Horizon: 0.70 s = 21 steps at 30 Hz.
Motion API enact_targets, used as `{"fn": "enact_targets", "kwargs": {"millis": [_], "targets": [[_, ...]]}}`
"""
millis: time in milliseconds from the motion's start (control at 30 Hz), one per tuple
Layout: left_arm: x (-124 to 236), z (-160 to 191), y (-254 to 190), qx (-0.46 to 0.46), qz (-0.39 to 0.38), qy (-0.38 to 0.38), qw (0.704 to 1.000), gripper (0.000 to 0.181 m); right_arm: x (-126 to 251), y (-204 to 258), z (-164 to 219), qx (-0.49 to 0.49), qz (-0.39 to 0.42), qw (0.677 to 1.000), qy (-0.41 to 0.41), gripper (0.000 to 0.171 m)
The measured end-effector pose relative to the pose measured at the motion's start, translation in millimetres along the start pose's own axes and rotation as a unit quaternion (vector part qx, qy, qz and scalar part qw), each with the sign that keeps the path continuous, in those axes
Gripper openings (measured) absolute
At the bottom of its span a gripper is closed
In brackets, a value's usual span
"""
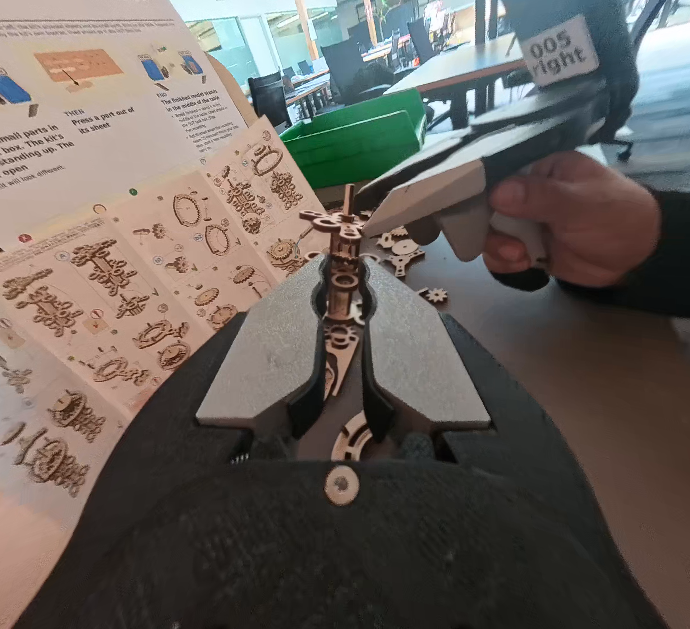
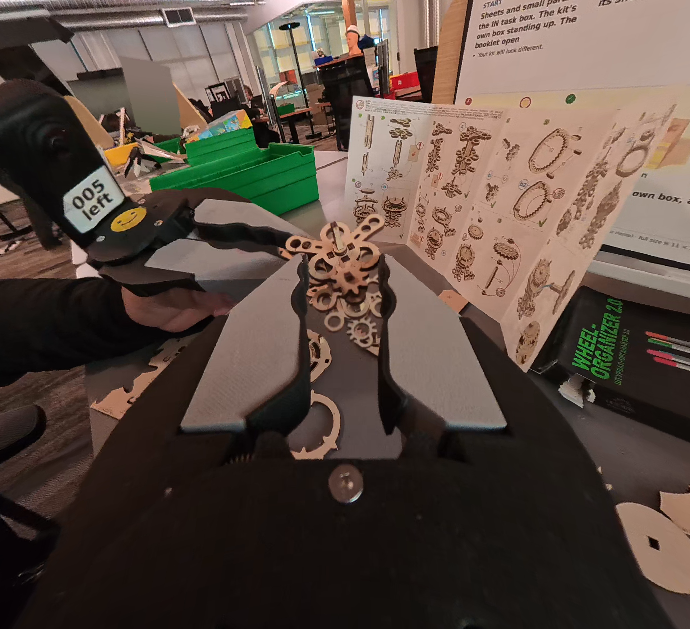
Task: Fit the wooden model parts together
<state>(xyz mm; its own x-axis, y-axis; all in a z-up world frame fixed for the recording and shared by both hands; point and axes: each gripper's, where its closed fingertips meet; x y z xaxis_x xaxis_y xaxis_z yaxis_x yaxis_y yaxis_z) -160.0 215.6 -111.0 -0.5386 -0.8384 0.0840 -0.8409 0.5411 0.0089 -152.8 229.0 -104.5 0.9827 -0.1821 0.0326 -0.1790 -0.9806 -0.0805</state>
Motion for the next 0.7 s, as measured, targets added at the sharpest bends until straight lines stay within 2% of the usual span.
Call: {"fn": "enact_targets", "kwargs": {"millis": [133,433,600,700], "targets": [[1,-4,-1,0.027,0.010,-0.019,0.999,0.010,-1,2,-3,-0.010,-0.003,1.000,-0.013,0.034],[2,-5,-4,-0.035,-0.001,-0.025,0.999,0.010,-1,5,1,-0.002,-0.025,1.000,0.016,0.034],[3,-7,-2,-0.037,-0.006,-0.031,0.999,0.011,11,-2,-11,0.019,-0.015,1.000,0.016,0.036],[4,-8,-1,-0.034,-0.008,-0.033,0.999,0.010,17,-4,-17,0.029,-0.012,0.999,0.030,0.029]]}}
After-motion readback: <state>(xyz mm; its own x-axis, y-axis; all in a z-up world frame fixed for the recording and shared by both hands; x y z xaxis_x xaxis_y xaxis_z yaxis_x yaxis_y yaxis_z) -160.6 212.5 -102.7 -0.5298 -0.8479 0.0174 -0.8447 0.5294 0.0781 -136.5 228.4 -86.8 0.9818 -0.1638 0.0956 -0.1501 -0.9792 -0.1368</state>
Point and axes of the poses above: each gripper's, where its closed fingertips meet, x back along the fingers, z out of its underside, y = z × x across the jaws, and after that the axes turned 15 degrees about x, right-handed
